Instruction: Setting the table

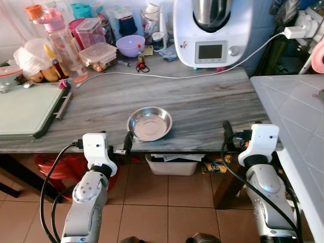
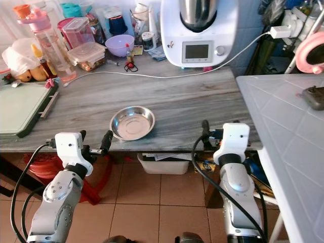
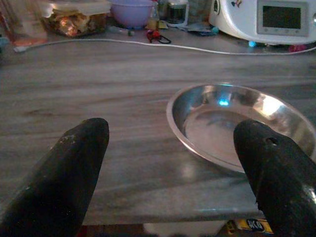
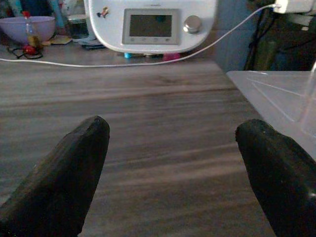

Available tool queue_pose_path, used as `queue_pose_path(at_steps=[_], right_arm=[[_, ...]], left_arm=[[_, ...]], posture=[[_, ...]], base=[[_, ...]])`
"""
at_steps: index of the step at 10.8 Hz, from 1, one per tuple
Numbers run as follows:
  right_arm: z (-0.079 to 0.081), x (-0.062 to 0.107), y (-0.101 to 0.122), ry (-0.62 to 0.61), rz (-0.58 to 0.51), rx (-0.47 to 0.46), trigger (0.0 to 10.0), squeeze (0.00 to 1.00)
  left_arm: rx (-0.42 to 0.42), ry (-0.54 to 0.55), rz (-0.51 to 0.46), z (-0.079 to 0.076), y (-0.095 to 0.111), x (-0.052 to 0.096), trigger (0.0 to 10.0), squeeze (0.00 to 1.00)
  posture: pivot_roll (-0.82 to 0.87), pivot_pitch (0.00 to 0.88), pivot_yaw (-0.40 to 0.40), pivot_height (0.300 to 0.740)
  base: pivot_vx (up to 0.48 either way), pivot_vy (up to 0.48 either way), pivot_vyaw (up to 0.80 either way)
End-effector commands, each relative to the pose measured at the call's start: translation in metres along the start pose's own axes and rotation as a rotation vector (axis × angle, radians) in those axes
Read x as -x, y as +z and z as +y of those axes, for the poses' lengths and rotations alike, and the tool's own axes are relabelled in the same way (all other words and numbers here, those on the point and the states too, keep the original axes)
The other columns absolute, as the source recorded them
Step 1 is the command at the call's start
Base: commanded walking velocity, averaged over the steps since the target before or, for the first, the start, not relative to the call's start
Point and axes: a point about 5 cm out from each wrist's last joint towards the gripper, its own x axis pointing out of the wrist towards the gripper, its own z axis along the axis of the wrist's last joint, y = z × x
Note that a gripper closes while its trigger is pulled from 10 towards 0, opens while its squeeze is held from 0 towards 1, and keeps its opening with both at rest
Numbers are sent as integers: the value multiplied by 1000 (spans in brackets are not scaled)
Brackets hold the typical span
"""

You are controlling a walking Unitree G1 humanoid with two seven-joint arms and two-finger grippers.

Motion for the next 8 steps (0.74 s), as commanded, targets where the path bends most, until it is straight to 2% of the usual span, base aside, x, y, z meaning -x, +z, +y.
queue_pose_path(at_steps=[1, 5, 8], right_arm=[[4, -1, -1, 14, 8, -3, 10000, 0], [4, -2, 0, 21, 7, 0, 10000, 0], [7, -3, 1, 37, 8, 1, 10000, 0]], left_arm=[[-14, 22, -3, 5, 2, 0, 10000, 0], [-17, 30, 1, 7, 2, 0, 10000, 0], [-17, 35, 8, 6, 0, 2, 10000, 0]], posture=[[-124, 0, 98, 740], [-117, 0, 90, 740], [-114, 0, 86, 740]], base=[[0, 0, 0], [0, 0, 0], [-283, 0, 0]])
